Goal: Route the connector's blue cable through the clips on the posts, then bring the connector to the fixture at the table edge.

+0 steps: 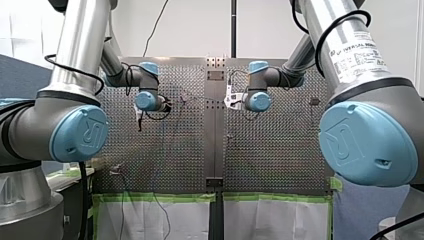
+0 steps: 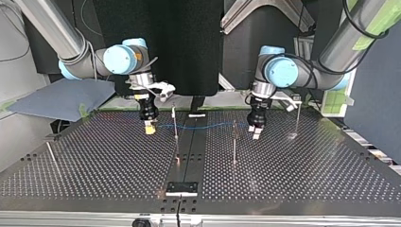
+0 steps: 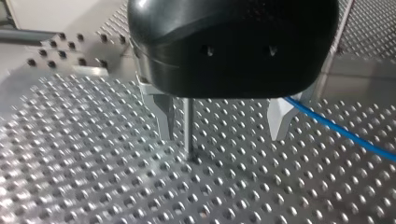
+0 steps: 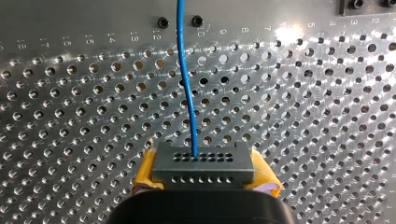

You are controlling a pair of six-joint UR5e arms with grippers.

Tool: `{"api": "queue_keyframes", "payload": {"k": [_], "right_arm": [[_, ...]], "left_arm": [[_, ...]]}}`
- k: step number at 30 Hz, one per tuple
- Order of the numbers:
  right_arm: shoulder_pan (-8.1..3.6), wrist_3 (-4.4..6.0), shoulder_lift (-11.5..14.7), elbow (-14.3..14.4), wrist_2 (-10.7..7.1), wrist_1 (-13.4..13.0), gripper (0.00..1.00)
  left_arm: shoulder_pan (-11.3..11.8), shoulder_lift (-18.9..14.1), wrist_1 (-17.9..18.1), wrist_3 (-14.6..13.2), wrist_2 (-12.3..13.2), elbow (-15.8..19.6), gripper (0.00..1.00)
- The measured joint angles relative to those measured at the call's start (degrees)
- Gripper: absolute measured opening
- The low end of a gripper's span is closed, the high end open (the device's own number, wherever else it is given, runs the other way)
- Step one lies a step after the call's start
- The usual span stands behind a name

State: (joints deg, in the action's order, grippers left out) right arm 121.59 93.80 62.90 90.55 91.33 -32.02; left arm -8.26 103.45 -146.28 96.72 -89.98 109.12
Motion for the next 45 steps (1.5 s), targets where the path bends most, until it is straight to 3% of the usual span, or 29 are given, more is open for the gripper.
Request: {"api": "queue_keyframes", "payload": {"k": [16,27,45], "right_arm": [[0.1,-0.09,0.01,-0.02,0.0,0.45,0.0],[0.18,-0.09,0.03,-0.03,0.0,1.03,0.0],[0.18,-0.1,0.0,0.01,0.0,1.25,0.0]], "left_arm": [[-0.91,-3.22,0.54,1.94,6.29,5.01,0.99],[-1.41,-5.01,1.57,3.64,6.61,5.97,0.99],[-2.06,-6.34,1.42,1.67,6.55,7.11,0.99]]}}
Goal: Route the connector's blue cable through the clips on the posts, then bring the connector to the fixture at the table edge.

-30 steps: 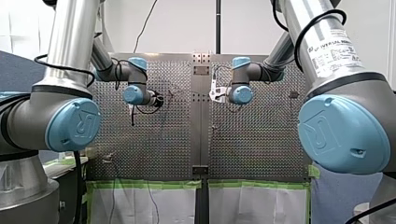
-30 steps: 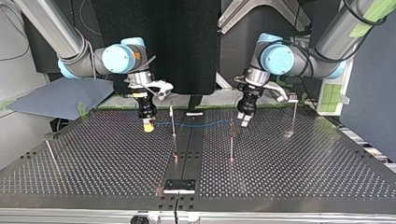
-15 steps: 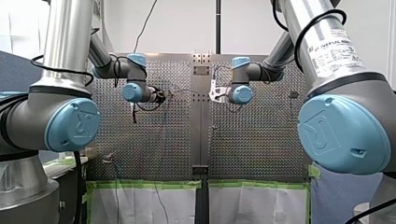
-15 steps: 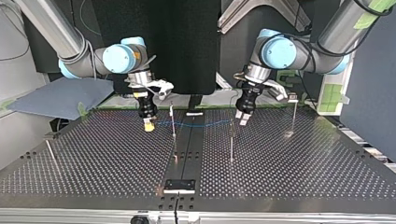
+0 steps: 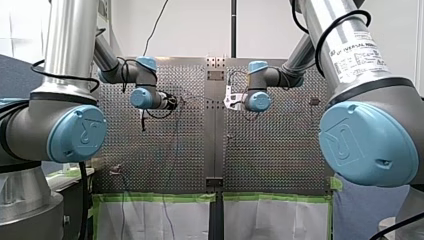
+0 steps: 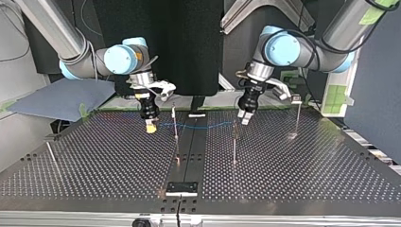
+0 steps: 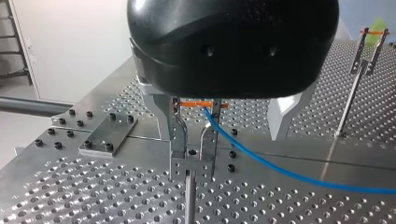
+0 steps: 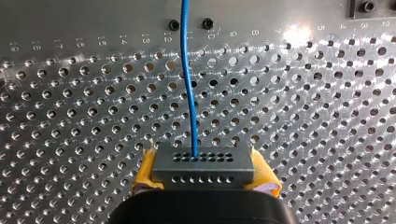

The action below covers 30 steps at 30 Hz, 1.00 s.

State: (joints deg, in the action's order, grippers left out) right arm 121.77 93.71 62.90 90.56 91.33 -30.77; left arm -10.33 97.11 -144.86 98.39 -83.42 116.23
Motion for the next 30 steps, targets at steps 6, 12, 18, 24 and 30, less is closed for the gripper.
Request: {"api": "queue_keyframes", "payload": {"k": [6,12,18,24,30], "right_arm": [[-0.02,0.0,0.0,0.01,0.0,0.0,0.0],[-0.01,0.01,0.0,0.0,0.0,-0.01,0.0],[0.0,0.01,0.0,0.0,0.0,0.03,0.0],[-0.15,0.0,0.0,-0.02,0.0,0.04,0.0],[-0.2,0.0,0.0,-0.01,0.0,0.08,0.0]], "left_arm": [[-0.12,-0.39,0.14,-0.34,0.04,0.09,0.99],[-0.31,-0.51,0.33,-1.3,0.16,0.11,0.99],[-0.49,-0.56,0.43,-1.55,0.08,0.11,0.99],[-0.65,-0.57,0.45,-1.84,0.07,0.11,0.99],[-0.93,-0.73,0.45,-2.03,0.1,0.11,0.99]]}}
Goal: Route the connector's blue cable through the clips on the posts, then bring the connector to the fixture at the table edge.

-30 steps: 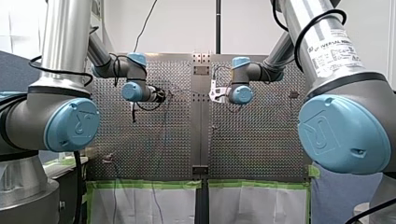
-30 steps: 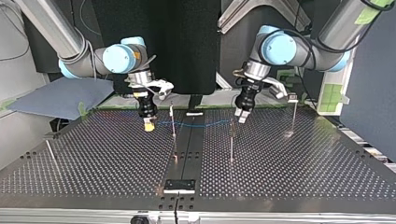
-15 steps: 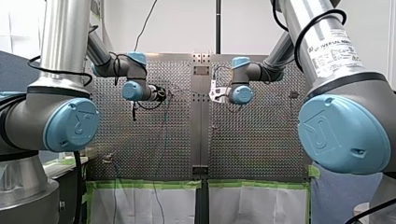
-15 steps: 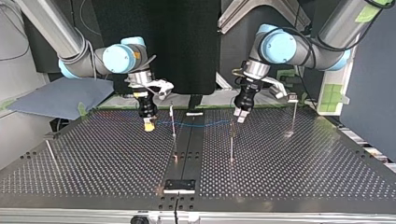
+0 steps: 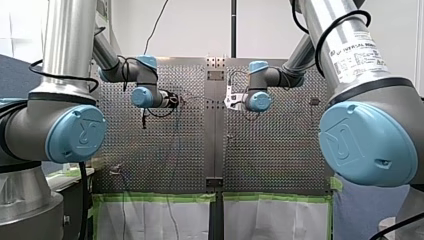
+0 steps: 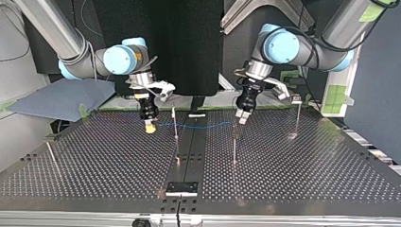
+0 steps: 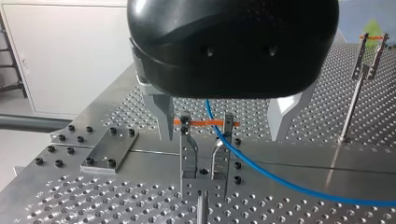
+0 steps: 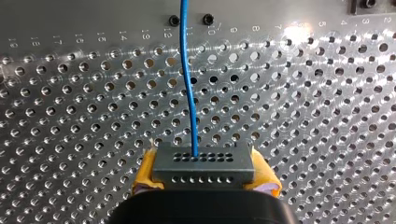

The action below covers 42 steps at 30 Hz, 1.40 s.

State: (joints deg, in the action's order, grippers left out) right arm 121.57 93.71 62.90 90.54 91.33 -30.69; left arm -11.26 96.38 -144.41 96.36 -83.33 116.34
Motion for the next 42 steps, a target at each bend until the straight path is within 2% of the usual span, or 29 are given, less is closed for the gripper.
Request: {"api": "queue_keyframes", "payload": {"k": [17,26,30,36,42], "right_arm": [[0.01,0.01,0.0,-0.01,0.0,-0.04,0.0],[0.2,0.01,0.0,0.0,0.0,0.01,0.0],[0.27,0.01,0.0,0.01,0.0,0.14,0.0],[0.22,0.0,0.0,0.02,0.0,0.41,0.0],[-0.08,-0.01,0.0,0.03,0.0,0.44,0.0]], "left_arm": [[-0.19,-0.38,0.21,0.28,-0.03,0.01,0.99],[-0.75,-0.39,0.26,2.41,-0.05,0.0,0.99],[-1.52,-0.41,0.25,1.37,-1.22,0.0,0.99],[-3.99,-0.39,0.79,-0.05,-3.96,-0.58,0.99],[-6.78,-0.11,1.13,-1.66,-6.78,-2.63,0.99]]}}
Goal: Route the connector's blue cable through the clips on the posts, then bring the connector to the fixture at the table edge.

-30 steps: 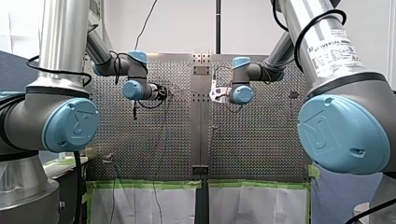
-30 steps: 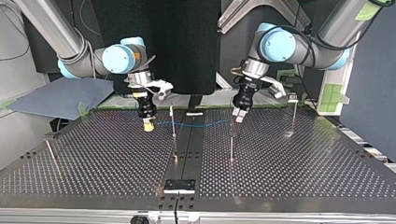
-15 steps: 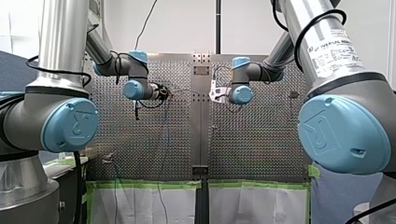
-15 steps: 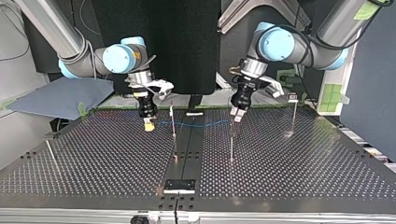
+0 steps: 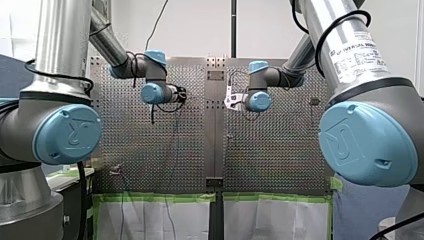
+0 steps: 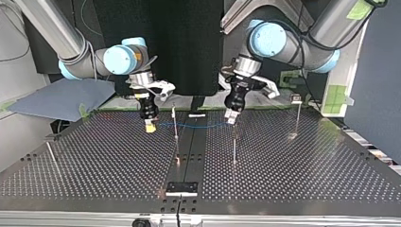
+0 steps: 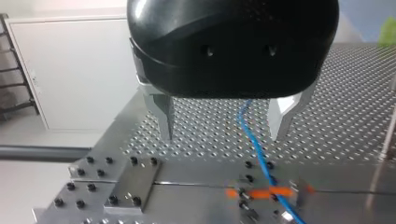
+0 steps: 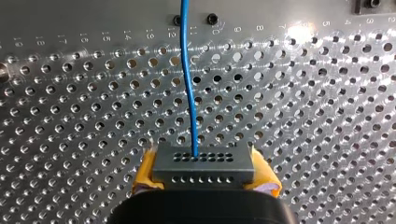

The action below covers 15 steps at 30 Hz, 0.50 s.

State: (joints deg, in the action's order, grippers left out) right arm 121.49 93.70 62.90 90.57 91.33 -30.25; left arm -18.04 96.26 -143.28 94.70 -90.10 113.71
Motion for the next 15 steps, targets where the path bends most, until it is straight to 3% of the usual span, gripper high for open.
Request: {"api": "queue_keyframes", "payload": {"k": [15], "right_arm": [[-0.3,0.0,0.0,0.0,-0.32,-0.02,0.0]], "left_arm": [[-7.49,4.23,-4.19,-3.89,-7.49,-5.06,0.99]]}}
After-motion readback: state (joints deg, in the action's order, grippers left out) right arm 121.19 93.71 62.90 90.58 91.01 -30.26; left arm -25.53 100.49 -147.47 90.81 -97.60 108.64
